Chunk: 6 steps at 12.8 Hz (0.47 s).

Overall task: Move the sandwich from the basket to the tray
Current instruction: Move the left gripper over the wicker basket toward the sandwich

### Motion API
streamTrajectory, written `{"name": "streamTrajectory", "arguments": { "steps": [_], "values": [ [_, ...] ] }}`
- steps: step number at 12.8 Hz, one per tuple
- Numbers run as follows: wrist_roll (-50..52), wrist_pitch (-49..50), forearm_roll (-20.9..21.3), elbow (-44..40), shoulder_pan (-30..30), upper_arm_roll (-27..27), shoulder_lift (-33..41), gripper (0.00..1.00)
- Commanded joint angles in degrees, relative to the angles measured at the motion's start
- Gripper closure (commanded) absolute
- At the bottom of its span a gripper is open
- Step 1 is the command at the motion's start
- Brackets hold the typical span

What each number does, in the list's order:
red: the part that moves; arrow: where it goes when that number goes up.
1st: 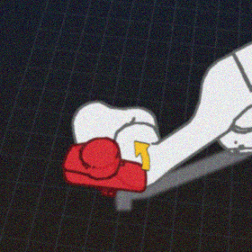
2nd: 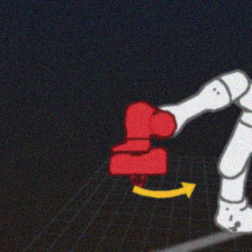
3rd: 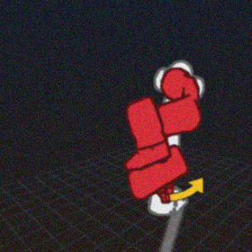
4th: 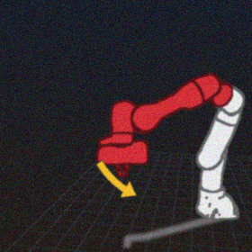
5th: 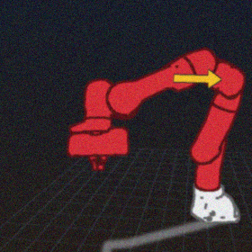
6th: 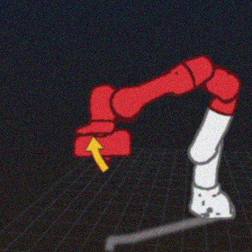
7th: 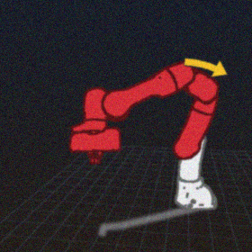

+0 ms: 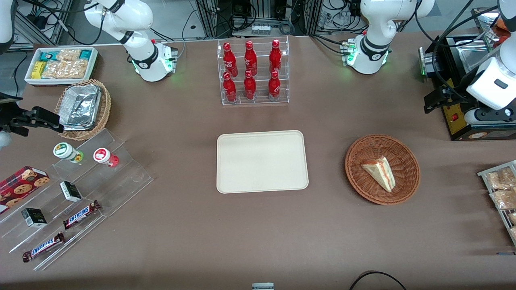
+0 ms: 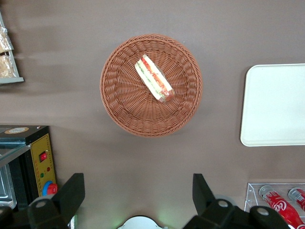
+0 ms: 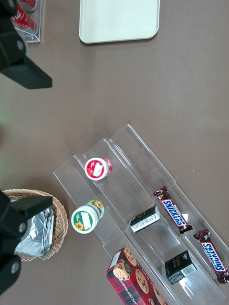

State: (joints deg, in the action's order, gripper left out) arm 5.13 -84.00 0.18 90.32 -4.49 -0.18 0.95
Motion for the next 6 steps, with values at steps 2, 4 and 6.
{"name": "streamTrajectory", "arguments": {
  "steps": [2,4,6],
  "values": [
    [-0.4,0.3,0.9,-1.2,-0.4,-0.4,-0.6,0.0],
    [-0.5,-0.1,1.0,-1.0,-0.5,-0.3,-0.9,0.0],
    [-1.3,-0.5,1.8,-0.9,-0.5,-0.3,-1.3,0.0]
  ]
}}
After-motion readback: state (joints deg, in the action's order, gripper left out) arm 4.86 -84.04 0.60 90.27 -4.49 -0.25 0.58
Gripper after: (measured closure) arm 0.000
